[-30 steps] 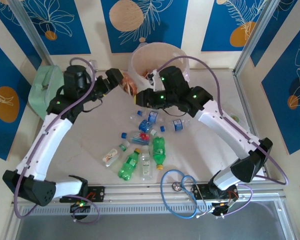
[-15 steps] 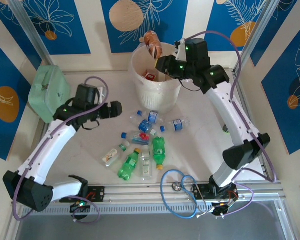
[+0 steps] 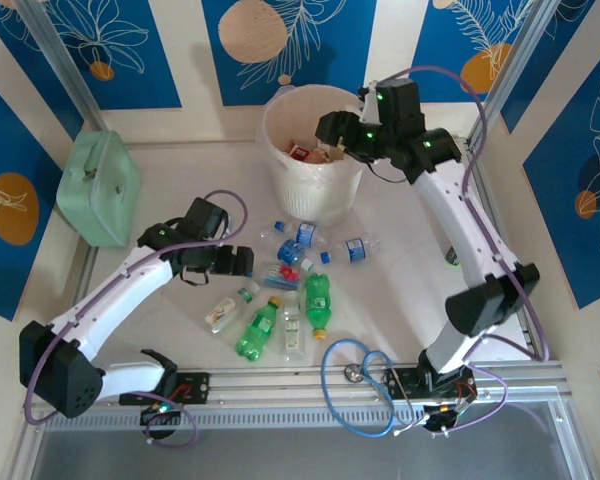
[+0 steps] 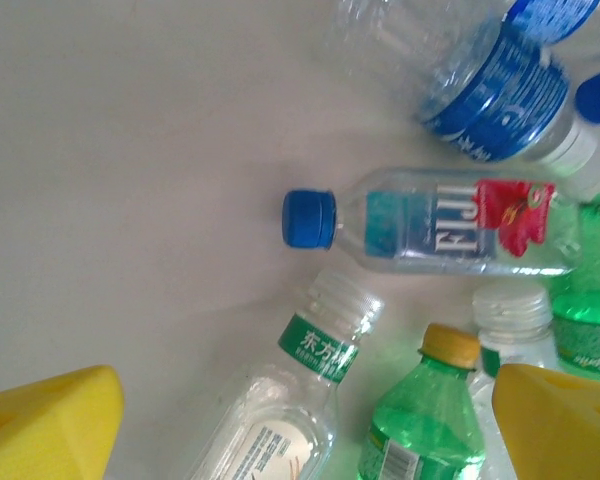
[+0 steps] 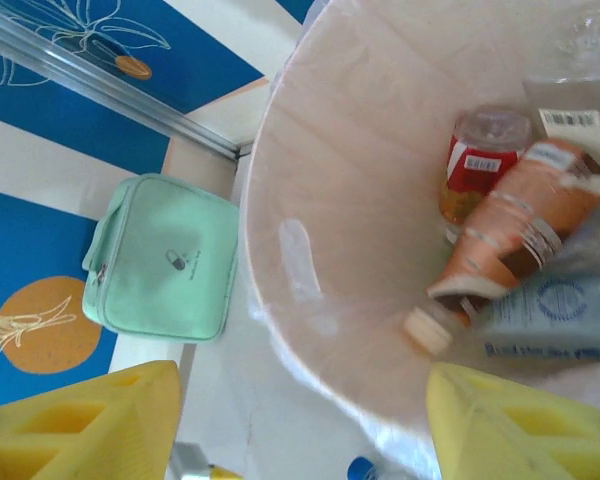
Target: Put the plastic bottles in the bin
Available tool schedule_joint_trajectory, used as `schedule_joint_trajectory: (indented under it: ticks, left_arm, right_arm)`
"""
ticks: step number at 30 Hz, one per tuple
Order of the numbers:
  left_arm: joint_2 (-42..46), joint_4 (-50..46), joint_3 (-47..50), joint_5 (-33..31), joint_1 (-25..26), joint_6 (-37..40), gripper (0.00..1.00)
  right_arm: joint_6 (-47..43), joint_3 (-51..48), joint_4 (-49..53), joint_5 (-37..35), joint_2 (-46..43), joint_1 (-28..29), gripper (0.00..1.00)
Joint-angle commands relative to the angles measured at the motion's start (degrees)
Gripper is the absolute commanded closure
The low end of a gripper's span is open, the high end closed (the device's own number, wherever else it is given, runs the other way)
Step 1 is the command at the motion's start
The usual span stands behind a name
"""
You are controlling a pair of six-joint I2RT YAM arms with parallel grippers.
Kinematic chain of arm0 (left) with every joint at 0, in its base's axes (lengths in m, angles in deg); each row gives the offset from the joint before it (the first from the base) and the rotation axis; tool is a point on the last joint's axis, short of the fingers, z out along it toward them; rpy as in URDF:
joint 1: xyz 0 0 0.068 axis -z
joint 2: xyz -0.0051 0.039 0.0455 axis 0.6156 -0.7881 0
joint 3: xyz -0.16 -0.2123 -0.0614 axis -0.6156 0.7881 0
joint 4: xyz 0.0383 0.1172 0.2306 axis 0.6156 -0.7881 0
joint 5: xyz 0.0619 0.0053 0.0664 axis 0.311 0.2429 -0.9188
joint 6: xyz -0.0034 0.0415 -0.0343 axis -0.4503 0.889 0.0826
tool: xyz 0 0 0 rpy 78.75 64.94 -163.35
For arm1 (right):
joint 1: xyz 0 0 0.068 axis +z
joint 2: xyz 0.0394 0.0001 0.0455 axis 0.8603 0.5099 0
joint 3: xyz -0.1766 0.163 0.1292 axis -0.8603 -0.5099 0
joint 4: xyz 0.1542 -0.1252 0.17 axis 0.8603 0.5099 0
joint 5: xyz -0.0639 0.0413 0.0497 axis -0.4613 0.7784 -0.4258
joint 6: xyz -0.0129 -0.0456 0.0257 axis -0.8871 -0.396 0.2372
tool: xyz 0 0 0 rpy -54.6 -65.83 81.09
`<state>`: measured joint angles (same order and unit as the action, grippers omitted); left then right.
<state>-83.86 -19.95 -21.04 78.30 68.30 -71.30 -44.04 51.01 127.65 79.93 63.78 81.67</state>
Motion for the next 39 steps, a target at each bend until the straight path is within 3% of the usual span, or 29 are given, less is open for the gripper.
schedule_joint_trajectory:
  ticks: [1, 14, 28, 35, 39]
  left_arm:
    - [0.97, -1.96, 1.89, -0.96, 1.54, 0.07, 0.05]
    - [-1.12, -8.04, 8.53, 0.88, 5.36, -3.46, 0.08]
    - [-5.78, -5.05, 14.38, -3.99, 7.39, -10.34, 0.05]
    - [-8.44, -3.57, 14.29, -9.56, 7.24, -11.08, 0.1]
    - [-10.42, -1.0, 14.1, -9.17, 7.28, -10.98, 0.17]
  right_arm:
    - [-0.25, -5.61, -2.92, 1.07, -8.33, 0.58, 0.34]
    - [2.7, -29.24, -3.93, -1.6, -28.48, 5.01, 0.34]
    - [3.54, -32.35, -4.67, -0.38, -29.88, 5.01, 0.29]
    - [3.62, -32.87, -4.56, 0.05, -29.97, 4.7, 0.28]
    - [3.89, -33.07, -4.52, 0.06, -29.88, 4.74, 0.28]
